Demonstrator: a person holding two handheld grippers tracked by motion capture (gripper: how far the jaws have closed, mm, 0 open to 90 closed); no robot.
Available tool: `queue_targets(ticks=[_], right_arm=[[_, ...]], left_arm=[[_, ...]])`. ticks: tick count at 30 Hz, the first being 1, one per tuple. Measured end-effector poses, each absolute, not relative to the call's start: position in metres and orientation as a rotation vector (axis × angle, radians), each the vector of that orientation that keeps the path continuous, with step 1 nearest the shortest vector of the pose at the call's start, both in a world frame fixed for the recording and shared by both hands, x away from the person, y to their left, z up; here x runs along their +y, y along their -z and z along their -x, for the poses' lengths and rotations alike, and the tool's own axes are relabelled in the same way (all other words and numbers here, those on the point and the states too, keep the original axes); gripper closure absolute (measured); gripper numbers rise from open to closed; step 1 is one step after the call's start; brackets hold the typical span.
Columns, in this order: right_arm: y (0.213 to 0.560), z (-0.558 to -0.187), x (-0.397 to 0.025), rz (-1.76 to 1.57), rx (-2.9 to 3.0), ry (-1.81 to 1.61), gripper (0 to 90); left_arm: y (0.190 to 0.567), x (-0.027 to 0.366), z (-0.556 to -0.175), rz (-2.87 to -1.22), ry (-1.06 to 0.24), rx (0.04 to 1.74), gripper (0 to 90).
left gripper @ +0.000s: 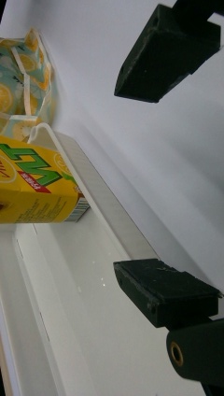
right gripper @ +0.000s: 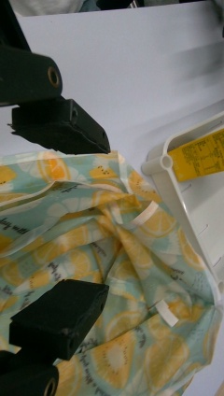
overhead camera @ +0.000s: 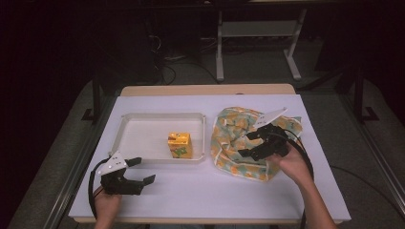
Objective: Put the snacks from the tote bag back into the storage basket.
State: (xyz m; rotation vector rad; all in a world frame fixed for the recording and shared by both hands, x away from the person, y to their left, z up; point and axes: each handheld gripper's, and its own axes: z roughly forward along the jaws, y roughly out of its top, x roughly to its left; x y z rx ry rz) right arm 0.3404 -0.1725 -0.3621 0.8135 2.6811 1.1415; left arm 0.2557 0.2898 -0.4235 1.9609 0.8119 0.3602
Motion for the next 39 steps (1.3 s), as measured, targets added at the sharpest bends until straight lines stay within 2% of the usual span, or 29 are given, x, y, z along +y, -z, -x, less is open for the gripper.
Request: queue_targets(ticks=[39], right_arm=[[0.390,-0.298,-0.227,-0.937,2.614,-1.132,25.5]], left_arm=[[0.424,0.288,-0.255,-1.963,-0.361,0.815,13.5]])
